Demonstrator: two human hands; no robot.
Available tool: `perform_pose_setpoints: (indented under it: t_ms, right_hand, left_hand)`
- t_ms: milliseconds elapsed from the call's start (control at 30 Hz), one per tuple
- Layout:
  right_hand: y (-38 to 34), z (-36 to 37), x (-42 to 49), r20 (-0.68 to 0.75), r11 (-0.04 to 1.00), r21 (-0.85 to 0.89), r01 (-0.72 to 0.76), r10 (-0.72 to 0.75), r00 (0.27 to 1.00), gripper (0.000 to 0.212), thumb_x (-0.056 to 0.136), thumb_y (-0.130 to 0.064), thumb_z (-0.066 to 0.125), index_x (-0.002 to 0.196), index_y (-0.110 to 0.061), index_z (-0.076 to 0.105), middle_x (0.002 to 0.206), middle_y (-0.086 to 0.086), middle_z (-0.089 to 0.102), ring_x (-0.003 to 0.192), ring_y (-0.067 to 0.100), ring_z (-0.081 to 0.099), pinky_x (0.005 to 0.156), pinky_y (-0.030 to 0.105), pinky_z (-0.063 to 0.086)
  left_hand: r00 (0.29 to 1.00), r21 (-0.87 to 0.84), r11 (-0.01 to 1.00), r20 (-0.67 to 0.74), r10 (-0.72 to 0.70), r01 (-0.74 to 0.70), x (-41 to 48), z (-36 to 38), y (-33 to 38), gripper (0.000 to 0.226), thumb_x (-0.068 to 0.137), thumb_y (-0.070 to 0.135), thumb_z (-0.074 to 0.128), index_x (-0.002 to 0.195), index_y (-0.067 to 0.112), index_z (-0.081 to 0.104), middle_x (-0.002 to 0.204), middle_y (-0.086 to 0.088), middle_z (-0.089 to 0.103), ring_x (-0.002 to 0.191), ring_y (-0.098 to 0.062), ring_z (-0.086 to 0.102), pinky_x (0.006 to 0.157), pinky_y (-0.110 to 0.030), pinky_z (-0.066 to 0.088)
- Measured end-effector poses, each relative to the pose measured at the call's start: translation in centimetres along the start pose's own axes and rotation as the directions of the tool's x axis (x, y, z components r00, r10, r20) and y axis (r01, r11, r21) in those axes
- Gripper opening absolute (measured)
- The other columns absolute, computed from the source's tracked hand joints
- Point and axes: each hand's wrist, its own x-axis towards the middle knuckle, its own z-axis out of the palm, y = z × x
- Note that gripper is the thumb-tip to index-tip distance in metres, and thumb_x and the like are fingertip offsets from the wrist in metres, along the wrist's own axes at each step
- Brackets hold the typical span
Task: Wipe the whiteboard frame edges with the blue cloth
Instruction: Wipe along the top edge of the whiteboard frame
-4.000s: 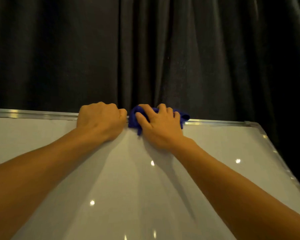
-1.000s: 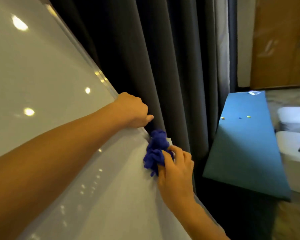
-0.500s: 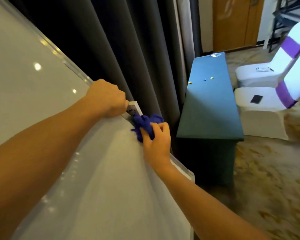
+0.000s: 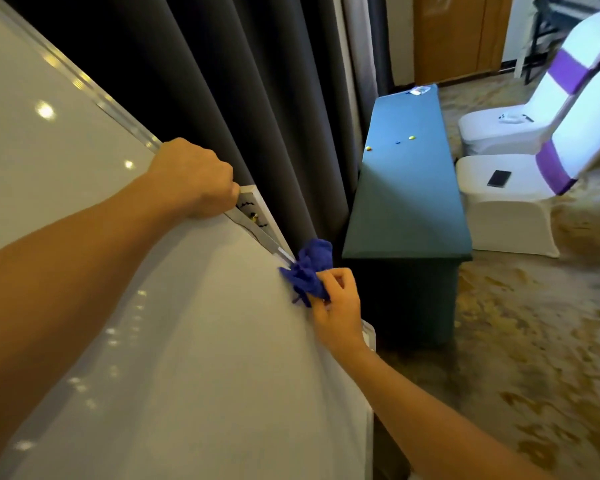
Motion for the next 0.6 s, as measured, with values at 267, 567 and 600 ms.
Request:
perform_pose_setpoints:
  t_ms: [267, 567, 600]
  right_hand:
    - [6.7, -3.7, -2.6, -0.065, 0.91, -0.178, -0.374, 0.369, 0.927, 0.013, 0.088, -0.007, 0.061, 0.1, -0.01, 0.057, 0.109, 0.008, 0.048, 0.097, 0.028, 0.052, 0.084, 0.035, 0.049]
    - [9.6, -7.9, -2.1, 0.159, 0.86, -0.177, -0.479, 0.505, 0.848, 0.026, 0.089, -0.007, 0.06, 0.09, -0.032, 0.055, 0.09, -0.01, 0.06, 0.089, 0.008, 0.06, 0.069, 0.018, 0.044]
    - [10.1, -8.5, -1.9, 0.186, 0.838, -0.188, -0.512, 0.542, 0.82, 0.027, 0.089, -0.007, 0.06, 0.09, -0.033, 0.054, 0.091, -0.009, 0.06, 0.089, 0.009, 0.06, 0.064, 0.016, 0.039]
  left_hand:
    - [1.0, 0.019, 1.0, 0.003, -0.004, 0.004, 0.1, -0.7, 0.6, 0.048, 0.093, 0.043, 0.031, 0.059, 0.017, 0.052, 0.055, -0.004, 0.052, 0.046, -0.017, 0.043, 0.045, -0.026, 0.021]
    - [1.0, 0.018, 1.0, -0.008, -0.005, 0.006, 0.1, -1.5, 1.2, 0.048, 0.094, 0.045, 0.03, 0.056, 0.019, 0.043, 0.056, -0.004, 0.05, 0.05, -0.019, 0.046, 0.052, -0.029, 0.031]
    - [1.0, 0.023, 1.0, -0.021, -0.019, 0.019, 0.1, -1.5, 1.4, 0.048, 0.094, 0.044, 0.03, 0.055, 0.019, 0.042, 0.055, -0.004, 0.049, 0.048, -0.019, 0.044, 0.051, -0.029, 0.029]
